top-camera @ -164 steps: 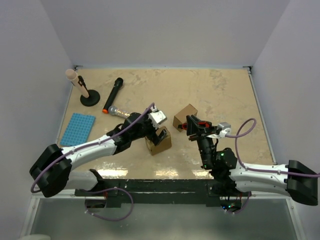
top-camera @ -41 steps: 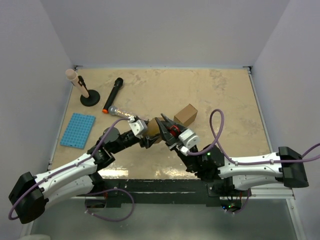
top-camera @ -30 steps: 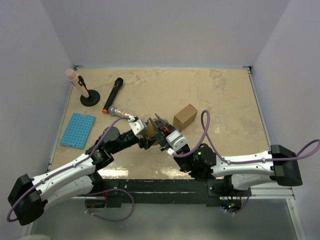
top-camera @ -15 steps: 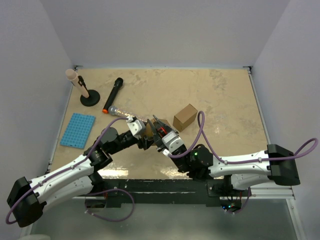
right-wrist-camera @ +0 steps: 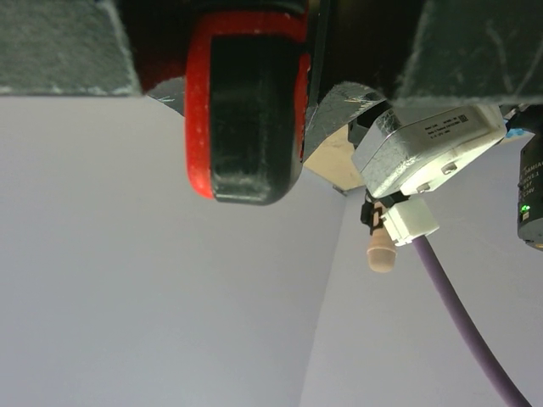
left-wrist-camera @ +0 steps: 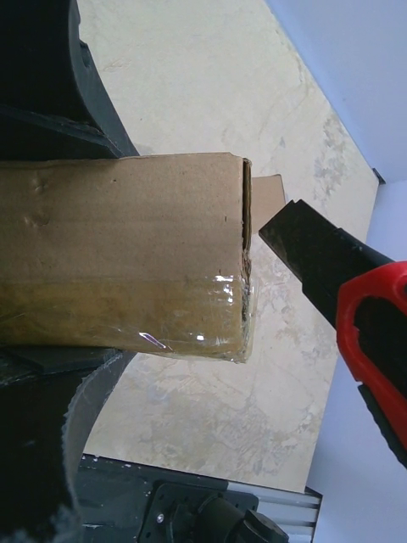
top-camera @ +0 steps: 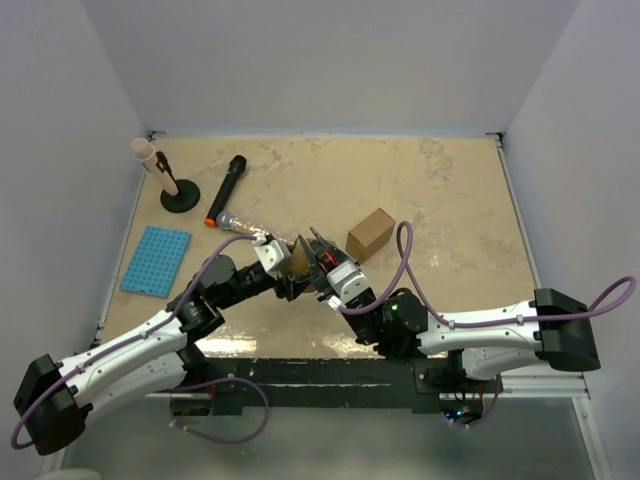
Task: Unpack the express box
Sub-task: Cut the express box.
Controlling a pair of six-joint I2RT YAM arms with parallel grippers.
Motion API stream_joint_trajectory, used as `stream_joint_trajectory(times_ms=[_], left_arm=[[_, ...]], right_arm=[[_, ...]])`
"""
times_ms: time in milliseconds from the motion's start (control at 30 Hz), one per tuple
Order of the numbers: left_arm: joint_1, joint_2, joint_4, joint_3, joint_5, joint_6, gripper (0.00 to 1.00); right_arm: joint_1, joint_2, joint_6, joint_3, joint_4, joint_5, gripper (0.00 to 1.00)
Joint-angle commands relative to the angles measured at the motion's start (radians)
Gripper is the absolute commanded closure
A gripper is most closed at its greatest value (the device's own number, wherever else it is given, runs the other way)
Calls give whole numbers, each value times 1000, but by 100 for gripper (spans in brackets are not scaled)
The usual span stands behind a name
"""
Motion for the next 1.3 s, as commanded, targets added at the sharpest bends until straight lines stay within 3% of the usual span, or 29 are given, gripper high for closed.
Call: stream_joint_trajectory(times_ms=[0,1267], left_arm=[[-1,-25,71,29,16,-27,100],[-1,-12,68,34,43,-30,100]], right_arm=[[3,3,-8,11,67,14,100],[3,-11,30,-18,78,23,100]])
